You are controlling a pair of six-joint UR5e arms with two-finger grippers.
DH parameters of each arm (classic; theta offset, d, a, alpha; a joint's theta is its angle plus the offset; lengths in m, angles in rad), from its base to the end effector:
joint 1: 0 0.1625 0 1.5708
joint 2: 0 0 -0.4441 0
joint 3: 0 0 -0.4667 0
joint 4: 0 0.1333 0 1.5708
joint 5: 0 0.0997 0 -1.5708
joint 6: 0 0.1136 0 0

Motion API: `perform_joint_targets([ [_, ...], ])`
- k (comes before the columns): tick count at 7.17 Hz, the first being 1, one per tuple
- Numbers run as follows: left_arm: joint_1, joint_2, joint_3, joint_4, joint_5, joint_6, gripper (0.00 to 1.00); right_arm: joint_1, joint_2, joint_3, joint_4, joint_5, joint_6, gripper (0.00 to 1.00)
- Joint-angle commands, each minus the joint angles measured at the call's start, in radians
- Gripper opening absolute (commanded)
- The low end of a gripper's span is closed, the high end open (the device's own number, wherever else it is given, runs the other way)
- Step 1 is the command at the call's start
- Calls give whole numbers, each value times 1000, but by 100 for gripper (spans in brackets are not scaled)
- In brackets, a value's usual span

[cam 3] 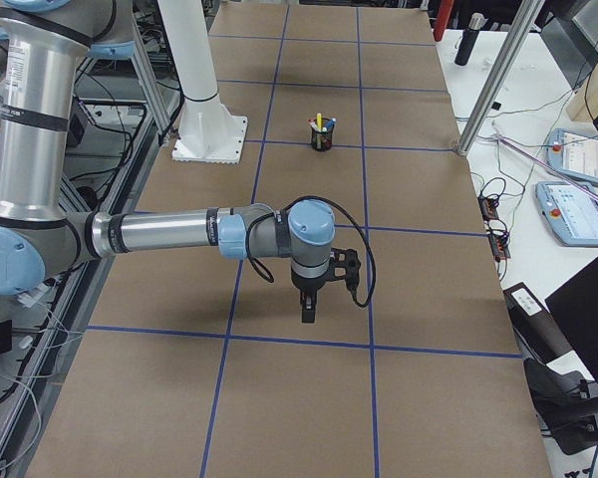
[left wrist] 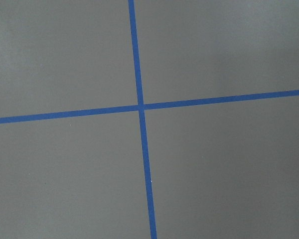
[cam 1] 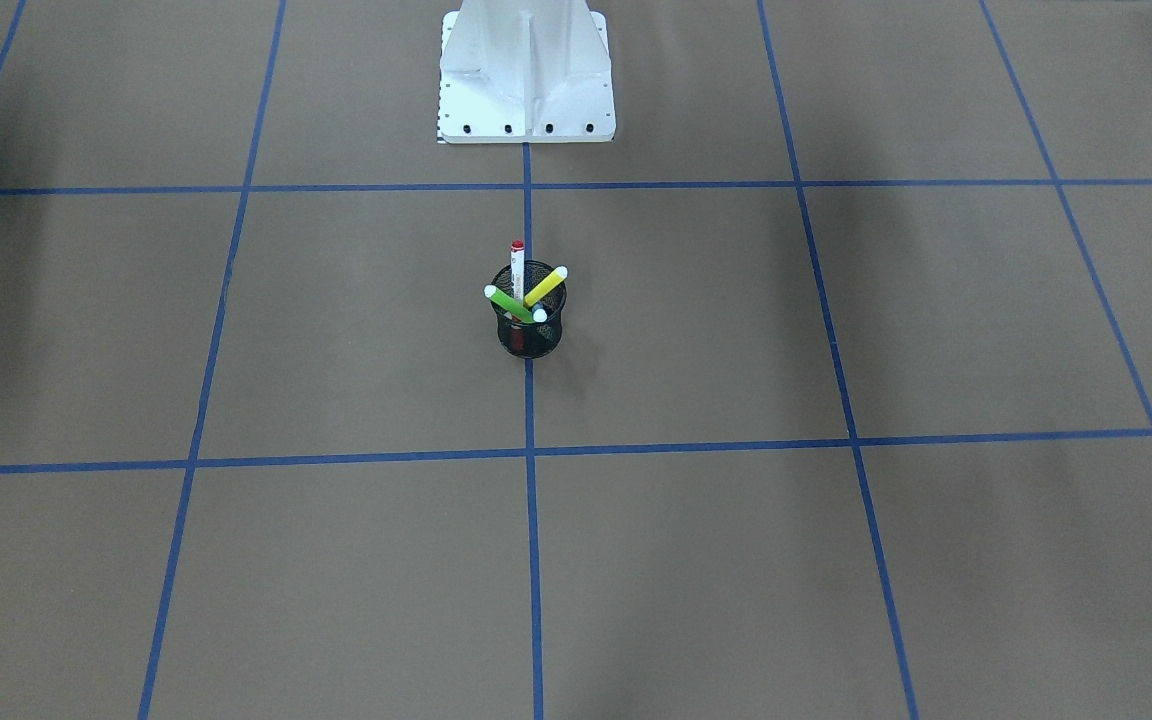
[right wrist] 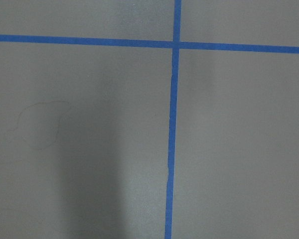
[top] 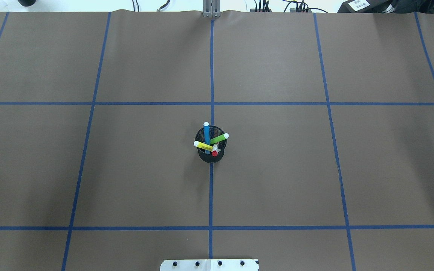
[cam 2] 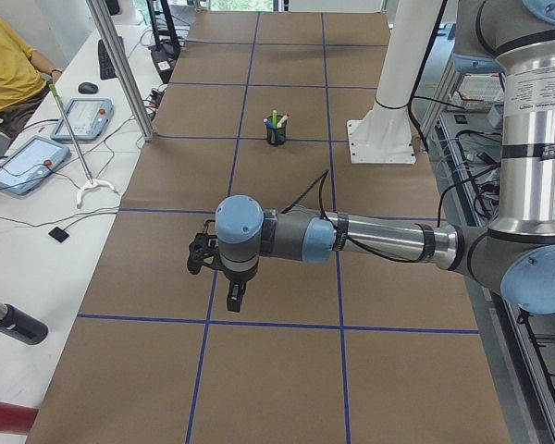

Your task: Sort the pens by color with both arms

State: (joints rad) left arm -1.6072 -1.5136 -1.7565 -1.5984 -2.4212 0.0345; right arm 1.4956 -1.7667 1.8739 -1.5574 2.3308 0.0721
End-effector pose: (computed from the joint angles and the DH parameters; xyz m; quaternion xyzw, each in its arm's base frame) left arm -0.0678 -0.5455 0.6046 0.0856 0.4085 0.0313 0.9082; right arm 0.0183 -0.4892 0.6179 0.0286 -0.3734 -0.0238 0.9269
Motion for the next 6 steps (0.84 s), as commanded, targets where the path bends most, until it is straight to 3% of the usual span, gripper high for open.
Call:
perform_joint_targets([
  [1,1,-49,6,-47,1,-5,100,0,22,-37,169,30,8,100],
  [4,7,-94,12,-55,-51,4,100,0,75,-59,192,58,5,100],
  [5,10,-83,9,-183,-70,-8,100,-3,84,-55,257,76,12,100],
  [6,50,-100,29,-234,-93,-136,100,-38,149,-59,308,90,38,99],
])
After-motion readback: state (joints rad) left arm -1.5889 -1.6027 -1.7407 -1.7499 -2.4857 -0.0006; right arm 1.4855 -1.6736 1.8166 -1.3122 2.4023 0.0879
